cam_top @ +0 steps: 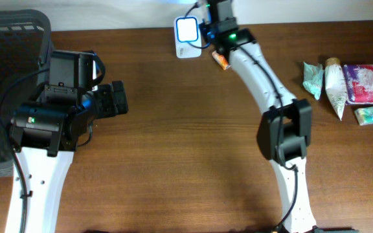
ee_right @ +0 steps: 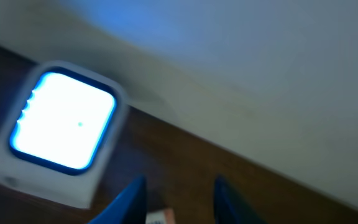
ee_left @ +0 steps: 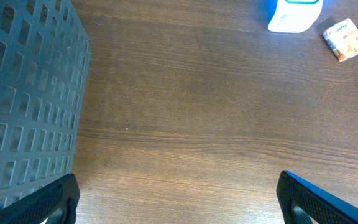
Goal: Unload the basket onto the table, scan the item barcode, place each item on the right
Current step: 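Hold the orange tissue pack under the scanner window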
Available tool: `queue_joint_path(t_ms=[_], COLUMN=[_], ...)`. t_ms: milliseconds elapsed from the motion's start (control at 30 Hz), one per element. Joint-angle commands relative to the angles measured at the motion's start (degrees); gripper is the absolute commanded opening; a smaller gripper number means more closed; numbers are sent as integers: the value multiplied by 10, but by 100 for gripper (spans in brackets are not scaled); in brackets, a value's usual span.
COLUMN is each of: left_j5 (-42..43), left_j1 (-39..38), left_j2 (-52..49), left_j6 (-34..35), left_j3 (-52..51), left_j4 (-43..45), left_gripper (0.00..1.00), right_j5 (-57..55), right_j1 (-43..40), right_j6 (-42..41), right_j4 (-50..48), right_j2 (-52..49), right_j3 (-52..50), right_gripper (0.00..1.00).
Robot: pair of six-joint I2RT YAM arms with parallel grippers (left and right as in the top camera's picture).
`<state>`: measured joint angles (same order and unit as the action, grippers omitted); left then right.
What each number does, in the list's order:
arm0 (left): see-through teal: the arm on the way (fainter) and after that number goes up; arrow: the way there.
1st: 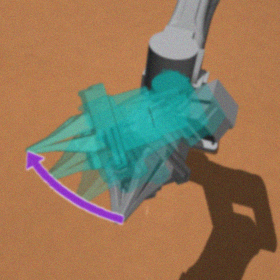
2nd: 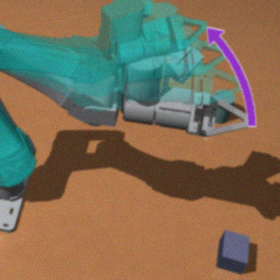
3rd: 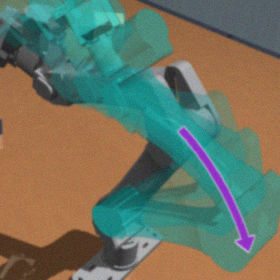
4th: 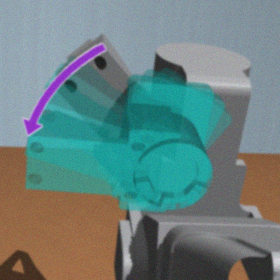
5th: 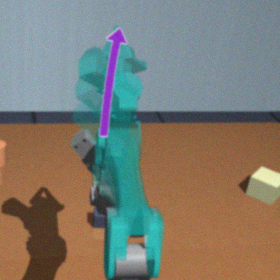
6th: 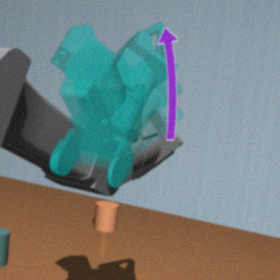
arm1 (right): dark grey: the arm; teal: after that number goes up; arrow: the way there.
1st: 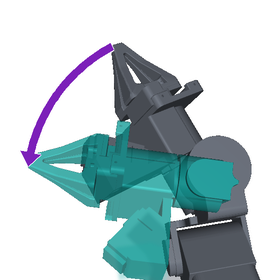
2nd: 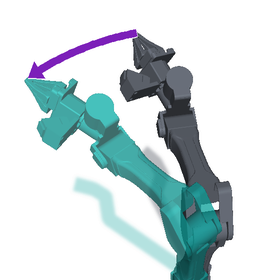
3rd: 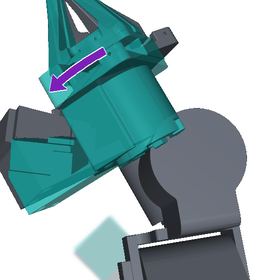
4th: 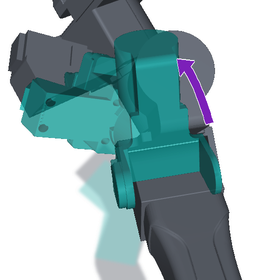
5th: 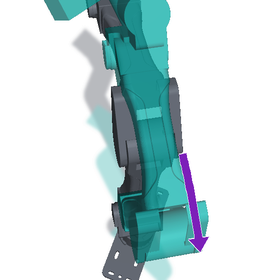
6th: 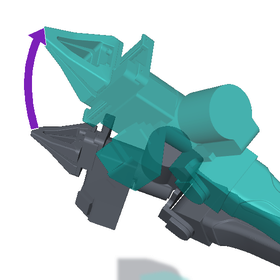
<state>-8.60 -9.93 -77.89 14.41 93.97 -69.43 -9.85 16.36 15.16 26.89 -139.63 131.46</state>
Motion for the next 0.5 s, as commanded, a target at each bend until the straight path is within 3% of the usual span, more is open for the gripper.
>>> queue_joint_path(t_ms=[0,167,467], left_j5=[-2,-2,-2], left_j1=[3,3,3], left_j2=[1,1,1], left_j6=[3,3,3], left_j3=[5,5,5], left_j4=[1,1,1], left_gripper=[99,99,99], right_j5=[155,286,296], right_j1=[-68,-124,-117], right_j6=[-22,-21,-20], right_j4=[21,61,30], right_j2=[-8,-65,-107], right_j3=[1,0,0], right_gripper=[41,39,50])
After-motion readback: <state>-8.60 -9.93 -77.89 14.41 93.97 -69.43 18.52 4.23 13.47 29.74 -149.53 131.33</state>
